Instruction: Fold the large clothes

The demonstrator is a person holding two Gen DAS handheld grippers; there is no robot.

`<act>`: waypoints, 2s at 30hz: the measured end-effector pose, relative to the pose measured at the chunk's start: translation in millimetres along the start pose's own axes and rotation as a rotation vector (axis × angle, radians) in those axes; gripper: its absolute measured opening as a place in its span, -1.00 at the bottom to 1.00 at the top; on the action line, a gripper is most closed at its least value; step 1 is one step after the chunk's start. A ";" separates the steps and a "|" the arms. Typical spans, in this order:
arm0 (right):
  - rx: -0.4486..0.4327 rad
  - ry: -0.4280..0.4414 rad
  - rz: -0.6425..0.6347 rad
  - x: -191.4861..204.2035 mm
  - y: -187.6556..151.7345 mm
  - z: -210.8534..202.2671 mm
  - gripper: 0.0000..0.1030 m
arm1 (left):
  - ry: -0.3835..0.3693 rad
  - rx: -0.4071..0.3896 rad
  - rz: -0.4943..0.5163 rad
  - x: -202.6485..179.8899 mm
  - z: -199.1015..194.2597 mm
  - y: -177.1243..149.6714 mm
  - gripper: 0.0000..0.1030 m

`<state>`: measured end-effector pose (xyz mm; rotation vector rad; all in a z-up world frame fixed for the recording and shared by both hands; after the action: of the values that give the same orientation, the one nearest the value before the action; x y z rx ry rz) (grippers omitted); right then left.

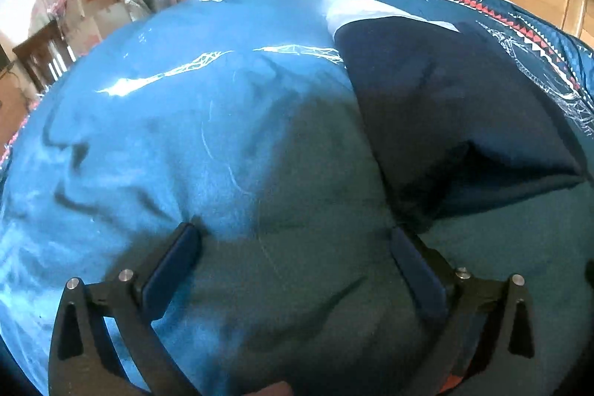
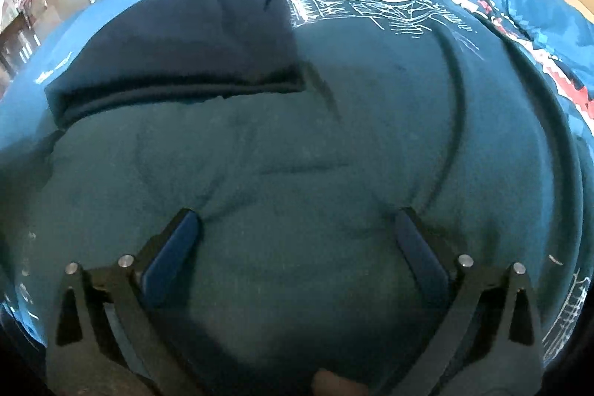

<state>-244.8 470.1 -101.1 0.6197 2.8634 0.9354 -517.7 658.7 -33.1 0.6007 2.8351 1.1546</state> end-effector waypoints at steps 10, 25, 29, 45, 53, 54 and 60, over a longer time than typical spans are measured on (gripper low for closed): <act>-0.015 -0.003 0.017 0.5 3.6 4.1 1.00 | -0.003 -0.002 -0.002 -0.1 -0.2 0.4 1.00; -0.016 -0.009 0.008 0.0 3.2 3.5 1.00 | -0.004 -0.002 -0.003 0.3 0.0 0.0 1.00; -0.016 -0.009 0.004 -0.7 3.5 3.8 1.00 | -0.003 -0.002 -0.003 0.3 0.0 -0.1 1.00; -0.018 -0.014 0.002 -0.5 3.8 4.2 1.00 | 0.003 -0.003 0.001 -0.3 -0.3 -0.1 1.00; -0.019 -0.018 0.003 0.1 3.6 4.1 1.00 | 0.004 -0.002 0.002 -0.4 -0.4 -0.3 1.00; -0.019 -0.019 0.002 0.1 4.3 4.2 1.00 | 0.005 -0.002 0.002 -0.4 -0.3 -0.3 1.00; -0.019 -0.018 0.003 0.4 4.1 4.1 1.00 | 0.005 -0.002 0.003 -0.3 -0.3 -0.3 1.00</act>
<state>-243.0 475.5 -102.0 0.6277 2.8350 0.9507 -517.6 658.2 -33.1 0.6027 2.8373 1.1608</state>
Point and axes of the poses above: each gripper's, at about its wrist camera, not at the fingertips, and z roughly the way its jaws point, x to its left, y to its top, the point moved 4 cm from there along z, roughly the way its jaws point, and after that the axes turned 2 degrees about -y, right-handed, at the moved point
